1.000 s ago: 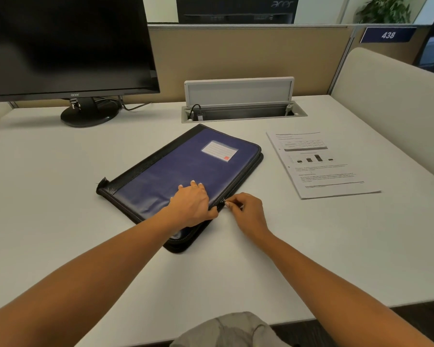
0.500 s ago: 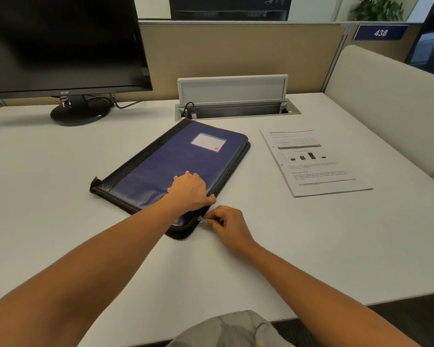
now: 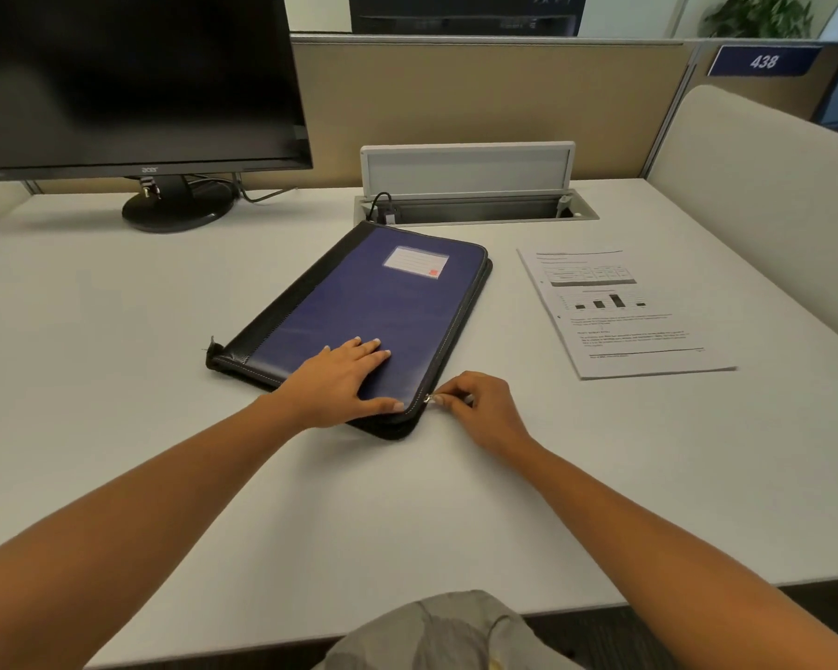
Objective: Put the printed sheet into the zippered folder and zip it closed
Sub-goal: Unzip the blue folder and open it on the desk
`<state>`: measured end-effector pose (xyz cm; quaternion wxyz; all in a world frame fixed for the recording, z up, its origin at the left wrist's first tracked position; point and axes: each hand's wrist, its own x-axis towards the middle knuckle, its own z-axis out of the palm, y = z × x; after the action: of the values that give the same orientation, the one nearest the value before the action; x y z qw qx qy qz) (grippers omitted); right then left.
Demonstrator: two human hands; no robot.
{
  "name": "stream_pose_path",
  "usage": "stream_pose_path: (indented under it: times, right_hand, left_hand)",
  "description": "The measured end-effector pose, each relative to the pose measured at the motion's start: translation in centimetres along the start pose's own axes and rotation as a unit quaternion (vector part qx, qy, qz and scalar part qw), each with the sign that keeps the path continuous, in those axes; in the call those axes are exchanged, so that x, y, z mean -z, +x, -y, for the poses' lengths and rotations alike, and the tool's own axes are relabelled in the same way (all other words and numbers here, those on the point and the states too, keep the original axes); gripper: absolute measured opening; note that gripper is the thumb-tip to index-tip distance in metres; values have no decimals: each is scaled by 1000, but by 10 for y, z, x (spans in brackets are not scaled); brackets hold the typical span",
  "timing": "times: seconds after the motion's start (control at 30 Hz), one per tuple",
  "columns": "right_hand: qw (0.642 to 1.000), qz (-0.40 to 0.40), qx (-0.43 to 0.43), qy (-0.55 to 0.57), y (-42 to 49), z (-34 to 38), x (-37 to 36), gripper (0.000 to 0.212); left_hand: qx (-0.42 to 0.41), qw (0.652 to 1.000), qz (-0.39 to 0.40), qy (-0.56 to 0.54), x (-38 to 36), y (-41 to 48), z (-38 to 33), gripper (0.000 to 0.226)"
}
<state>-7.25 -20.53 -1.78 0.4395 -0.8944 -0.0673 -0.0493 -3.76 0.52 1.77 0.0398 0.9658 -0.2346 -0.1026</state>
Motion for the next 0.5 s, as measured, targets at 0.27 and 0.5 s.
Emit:
stream_pose_path:
  times: [0.27, 0.5]
  right_hand:
    - [999, -29, -25, -29, 13, -19, 31, 10]
    - [996, -66, -46, -28, 13, -25, 35, 11]
  left_hand:
    - [-33, 993, -32, 110, -10, 5, -6, 79]
    - [-34, 990, 19, 136, -5, 20, -21, 71]
